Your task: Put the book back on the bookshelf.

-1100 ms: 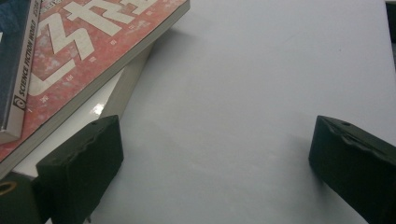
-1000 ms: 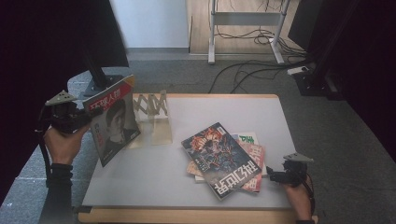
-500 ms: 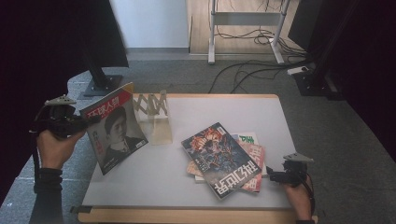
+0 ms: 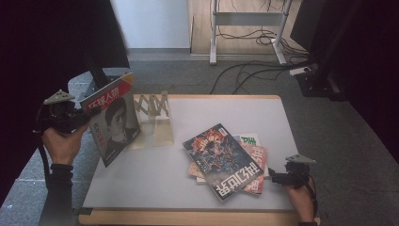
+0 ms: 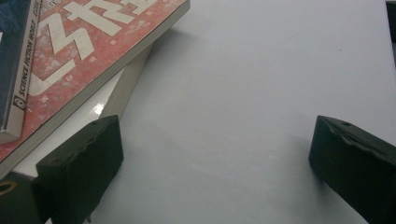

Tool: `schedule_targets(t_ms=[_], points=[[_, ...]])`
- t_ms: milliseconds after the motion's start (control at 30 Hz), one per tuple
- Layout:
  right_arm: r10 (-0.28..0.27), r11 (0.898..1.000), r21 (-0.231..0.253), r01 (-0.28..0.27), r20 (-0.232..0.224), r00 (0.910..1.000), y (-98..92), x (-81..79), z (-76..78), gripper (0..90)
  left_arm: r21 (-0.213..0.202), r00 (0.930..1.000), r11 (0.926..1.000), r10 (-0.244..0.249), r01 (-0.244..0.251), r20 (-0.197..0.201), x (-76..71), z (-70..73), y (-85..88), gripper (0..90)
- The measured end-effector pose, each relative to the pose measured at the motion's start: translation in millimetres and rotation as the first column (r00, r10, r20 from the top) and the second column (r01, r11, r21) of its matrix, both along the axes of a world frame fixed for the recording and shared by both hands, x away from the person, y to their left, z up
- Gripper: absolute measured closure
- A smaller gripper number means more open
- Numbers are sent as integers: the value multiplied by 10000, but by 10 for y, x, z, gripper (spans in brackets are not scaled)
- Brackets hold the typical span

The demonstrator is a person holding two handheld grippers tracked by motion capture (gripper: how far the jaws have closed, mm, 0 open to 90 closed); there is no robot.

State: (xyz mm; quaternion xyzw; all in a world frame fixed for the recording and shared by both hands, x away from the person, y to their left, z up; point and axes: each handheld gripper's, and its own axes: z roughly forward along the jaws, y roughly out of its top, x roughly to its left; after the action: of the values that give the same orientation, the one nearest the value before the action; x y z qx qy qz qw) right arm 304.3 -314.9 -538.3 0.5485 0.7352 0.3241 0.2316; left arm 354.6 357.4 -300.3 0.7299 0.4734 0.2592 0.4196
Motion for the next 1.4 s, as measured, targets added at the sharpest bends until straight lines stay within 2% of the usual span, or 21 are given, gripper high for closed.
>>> schedule_targets(t_ms=[100, 133, 267, 367, 400, 467, 567, 600, 633, 700, 767, 900, 1133, 1267, 1400], points=[[1, 10000, 2, -1, 1, 10000, 0, 0, 0, 24, -173, 10000, 9998, -50, 51, 72, 30, -20, -18, 871], [-1, 10000, 2, 1, 1, 10000, 0, 0, 0, 25, -264, 9999, 9996, -100, 100, -3, 61, -66, -35, 870], [1, 10000, 7, -1, 0, 10000, 0, 0, 0, 24, -252, 9998, 9995, -198, 197, -30, 67, -145, -39, 869], [2, 10000, 4, -2, -1, 10000, 0, 0, 0, 24, -286, 9989, 9989, -389, 381, -266, 46, -157, -4, 865], [0, 10000, 4, 0, -1, 10000, 0, 0, 0, 24, -41, 9981, 9991, -425, 423, -437, 21, -148, 3, 863], [-2, 10000, 2, 2, -3, 10000, 0, 0, 0, 24, -99, 9944, 9977, -671, 665, -823, 17, -143, 24, 855], [-2, 10000, 2, 2, -4, 10000, 0, 0, 0, 24, -2, 9931, 9979, -645, 648, -975, 4, -142, 41, 847], [-3, 10000, 2, 3, -3, 10000, 1, 0, 0, 24, -125, 9906, 9972, -746, 736, -1145, 4, -142, 57, 832], [-1, 10000, 2, 1, -5, 10000, 0, 0, 0, 24, -68, 9887, 9976, -698, 695, -1324, -8, -152, 75, 823], [-3, 10000, 3, 3, -5, 10000, 1, 0, 0, 24, -74, 9883, 9977, -673, 669, -1368, -15, -158, 85, 832], [-2, 10000, 4, 2, -6, 10000, 0, 0, 0, 24, -28, 9913, 9989, -464, 464, -1229, -41, -179, 105, 861], [-1, 10000, 3, 1, -4, 10000, 0, 1, 0, 24, -463, 9980, 9987, -245, 218, -589, -54, -201, 134, 870], [-1, 10000, 7, 1, -3, 10000, 0, 1, 0, 24, -482, 10000, 9988, 11, -14, -62, 24, -219, 21, 871], [0, 10000, 11, 0, -1, 10000, 0, 1, 0, 24, -587, 9998, 9983, -12, 1, -186, 70, -257, 0, 868], [-3, 10000, 14, 3, -2, 10000, 0, 1, 0, 24, -616, 9996, 9980, 95, -110, -252, 56, -282, 22, 862]])
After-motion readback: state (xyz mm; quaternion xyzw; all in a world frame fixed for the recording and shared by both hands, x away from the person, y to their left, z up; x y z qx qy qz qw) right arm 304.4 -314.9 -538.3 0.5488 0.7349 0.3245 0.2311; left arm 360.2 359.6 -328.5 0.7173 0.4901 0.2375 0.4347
